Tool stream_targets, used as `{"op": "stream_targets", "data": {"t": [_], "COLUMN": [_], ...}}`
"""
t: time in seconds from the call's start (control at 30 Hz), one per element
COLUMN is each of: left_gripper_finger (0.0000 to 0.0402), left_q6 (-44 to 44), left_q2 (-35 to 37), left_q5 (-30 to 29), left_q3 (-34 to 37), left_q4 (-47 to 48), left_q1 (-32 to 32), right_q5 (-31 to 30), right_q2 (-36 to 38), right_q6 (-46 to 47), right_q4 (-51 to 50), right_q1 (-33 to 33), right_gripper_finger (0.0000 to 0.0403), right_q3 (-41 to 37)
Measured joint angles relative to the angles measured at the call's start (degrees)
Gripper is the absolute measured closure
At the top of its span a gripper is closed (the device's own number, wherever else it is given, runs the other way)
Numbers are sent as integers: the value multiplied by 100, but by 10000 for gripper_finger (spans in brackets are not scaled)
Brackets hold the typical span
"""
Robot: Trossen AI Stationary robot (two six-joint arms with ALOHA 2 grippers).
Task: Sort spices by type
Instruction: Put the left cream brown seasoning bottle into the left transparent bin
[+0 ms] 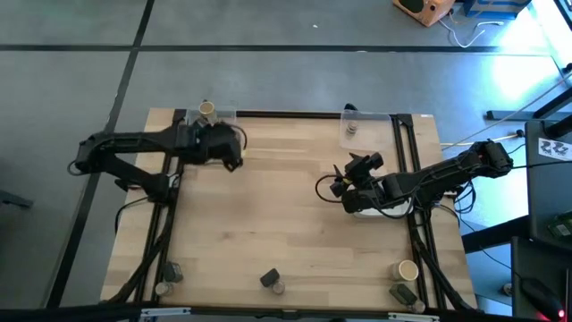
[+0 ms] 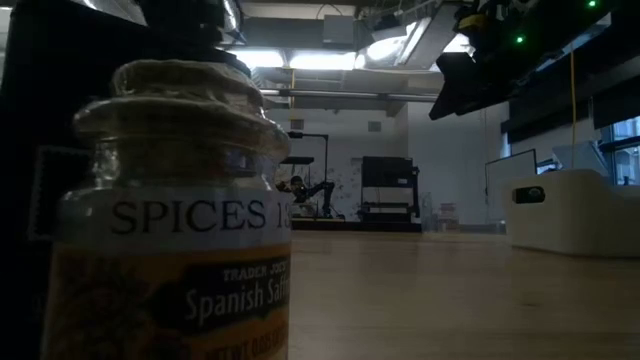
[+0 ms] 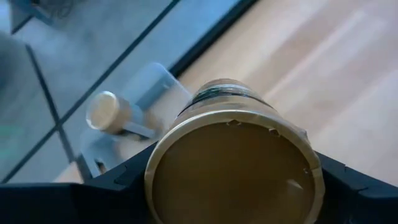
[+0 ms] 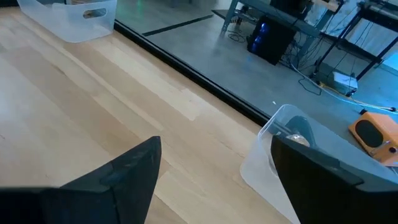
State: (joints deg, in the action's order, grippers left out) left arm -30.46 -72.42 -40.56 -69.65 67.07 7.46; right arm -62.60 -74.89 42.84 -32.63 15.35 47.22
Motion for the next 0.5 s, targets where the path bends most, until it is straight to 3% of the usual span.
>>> {"op": "stream_targets", "data": {"t": [0.27, 0.5], "left_gripper_finger": [133, 133], "left_q6": [1178, 1801], "left_q2": [0, -44], "left_q5": [257, 1324], "left_q3": [0, 287], "left_q4": [-465, -1308], "left_q1": [1552, 2793], "right_q5": [-130, -130], "right_q2": [0, 0], "right_q6": [-338, -617], "right_q4": [262, 322], "right_q1": [0, 0], "right_gripper_finger": [100, 100], "right_q3": [-4, -4]}}
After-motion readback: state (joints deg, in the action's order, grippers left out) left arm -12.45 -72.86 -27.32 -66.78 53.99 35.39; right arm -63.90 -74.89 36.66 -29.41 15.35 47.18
